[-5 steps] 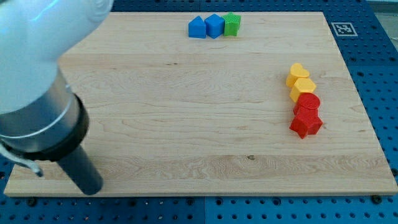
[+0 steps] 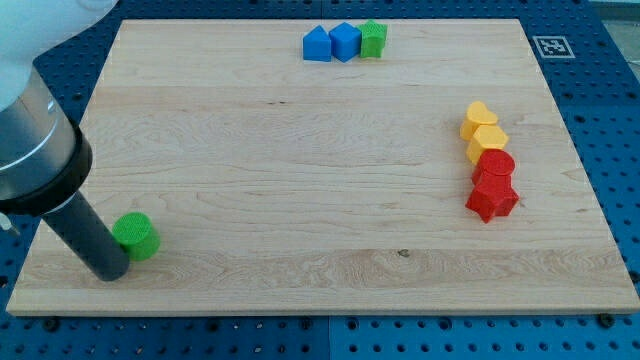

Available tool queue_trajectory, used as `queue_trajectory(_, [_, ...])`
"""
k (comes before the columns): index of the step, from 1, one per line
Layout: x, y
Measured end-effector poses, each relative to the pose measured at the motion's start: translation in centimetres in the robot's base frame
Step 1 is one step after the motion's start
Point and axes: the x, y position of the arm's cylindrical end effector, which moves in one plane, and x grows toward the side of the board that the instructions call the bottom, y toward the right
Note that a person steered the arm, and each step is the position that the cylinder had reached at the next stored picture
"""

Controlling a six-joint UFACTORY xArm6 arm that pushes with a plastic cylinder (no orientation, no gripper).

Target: Move the green circle to the left of the yellow heart

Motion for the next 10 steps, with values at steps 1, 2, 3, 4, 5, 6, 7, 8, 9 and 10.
queue_trajectory(1, [-0.7, -0.2])
queue_trajectory(2, [-1.9, 0.1])
queue_trajectory(3, [-2.6, 0.1])
queue_trajectory(4, [-2.6, 0.1])
queue_trajectory(5, [-2.6, 0.2])
queue_trajectory(6, [-2.6, 0.9])
queue_trajectory(7, [-2.7, 2.1])
queue_trajectory(8, [-3.6, 3.8])
queue_trajectory(9, [-3.8, 5.3])
queue_trajectory(10, [-3.8, 6.5])
